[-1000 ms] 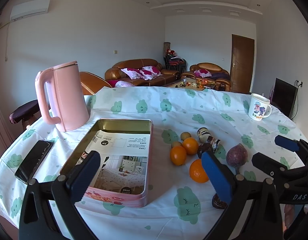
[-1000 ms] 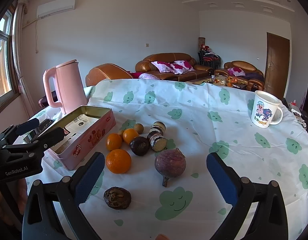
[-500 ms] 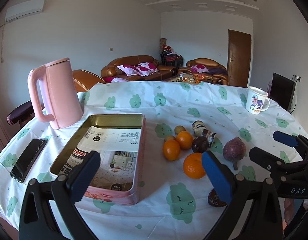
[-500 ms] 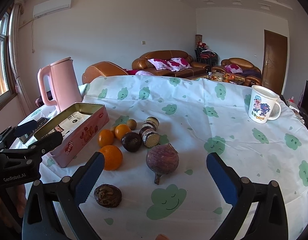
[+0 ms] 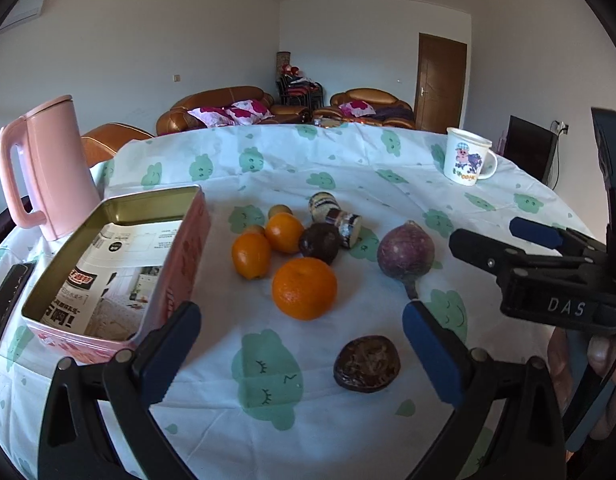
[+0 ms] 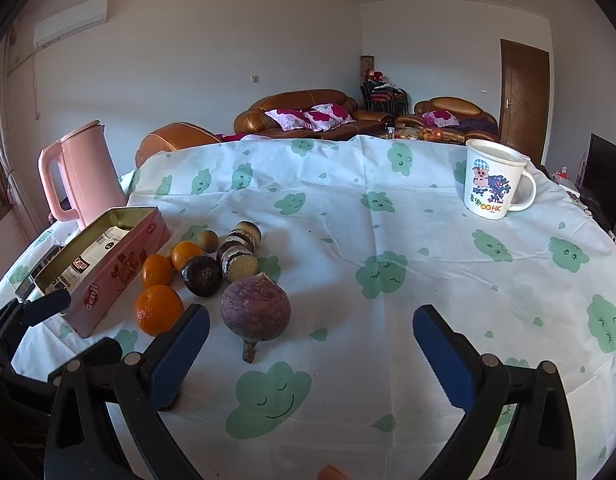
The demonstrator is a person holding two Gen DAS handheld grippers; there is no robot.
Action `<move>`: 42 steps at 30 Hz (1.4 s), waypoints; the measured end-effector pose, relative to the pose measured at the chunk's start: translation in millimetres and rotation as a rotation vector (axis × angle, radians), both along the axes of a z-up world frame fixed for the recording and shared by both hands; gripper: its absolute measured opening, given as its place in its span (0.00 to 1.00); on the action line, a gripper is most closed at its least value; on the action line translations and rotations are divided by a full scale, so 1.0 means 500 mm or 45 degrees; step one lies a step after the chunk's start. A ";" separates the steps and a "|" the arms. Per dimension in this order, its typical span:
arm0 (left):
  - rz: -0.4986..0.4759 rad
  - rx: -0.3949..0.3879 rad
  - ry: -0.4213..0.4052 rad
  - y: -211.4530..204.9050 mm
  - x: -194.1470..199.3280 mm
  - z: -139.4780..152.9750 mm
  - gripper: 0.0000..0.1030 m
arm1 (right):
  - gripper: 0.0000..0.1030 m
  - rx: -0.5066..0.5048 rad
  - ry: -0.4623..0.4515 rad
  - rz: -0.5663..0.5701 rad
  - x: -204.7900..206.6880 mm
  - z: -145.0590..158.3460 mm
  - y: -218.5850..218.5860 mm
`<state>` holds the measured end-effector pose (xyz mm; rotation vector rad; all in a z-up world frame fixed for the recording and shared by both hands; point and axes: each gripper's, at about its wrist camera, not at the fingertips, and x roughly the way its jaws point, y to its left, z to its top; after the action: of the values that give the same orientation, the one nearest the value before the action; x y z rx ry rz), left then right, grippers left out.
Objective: Organize fruits
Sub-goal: 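Grasp the brown round fruit with the left gripper while the right grasps the purple root, then carry the brown fruit and purple root into the tin box with both grippers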
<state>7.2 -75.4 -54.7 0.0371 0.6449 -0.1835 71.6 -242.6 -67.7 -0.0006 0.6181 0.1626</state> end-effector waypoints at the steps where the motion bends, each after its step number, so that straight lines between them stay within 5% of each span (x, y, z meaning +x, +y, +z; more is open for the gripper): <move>1: -0.017 0.000 0.018 -0.008 0.001 -0.007 0.99 | 0.99 -0.005 0.003 0.002 0.001 -0.002 0.002; 7: -0.062 0.016 0.068 -0.030 0.000 -0.023 0.89 | 0.99 0.012 0.009 -0.011 0.004 -0.007 -0.005; 11: -0.151 0.013 0.227 -0.045 0.018 -0.058 0.70 | 0.99 0.015 0.012 -0.009 0.010 -0.007 -0.002; 12: -0.159 0.016 0.226 -0.046 0.019 -0.059 0.54 | 0.99 0.014 0.013 -0.003 0.011 -0.007 0.001; 15: -0.161 -0.005 0.218 -0.041 0.016 -0.058 0.43 | 0.97 -0.008 0.020 0.026 0.018 -0.010 0.017; 18: -0.174 -0.005 0.210 -0.041 0.012 -0.057 0.42 | 0.83 -0.016 0.044 0.080 0.032 -0.011 0.039; 31: 0.022 0.001 0.008 0.060 0.035 0.013 0.42 | 0.82 -0.070 0.230 0.132 0.117 -0.054 0.087; 34: 0.039 0.003 -0.005 0.072 0.051 0.017 0.42 | 0.60 -0.012 0.280 0.150 0.130 -0.064 0.083; 35: 0.047 0.007 -0.009 0.075 0.056 0.019 0.42 | 0.52 0.023 0.280 0.160 0.129 -0.063 0.079; 42: 0.077 0.035 -0.081 0.082 0.062 0.041 0.42 | 0.52 0.092 0.164 0.159 0.103 -0.035 0.067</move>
<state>38.0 -34.3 -34.4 0.0496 0.5842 -0.1150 123.2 -209.2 -85.2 0.0411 0.7413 0.3074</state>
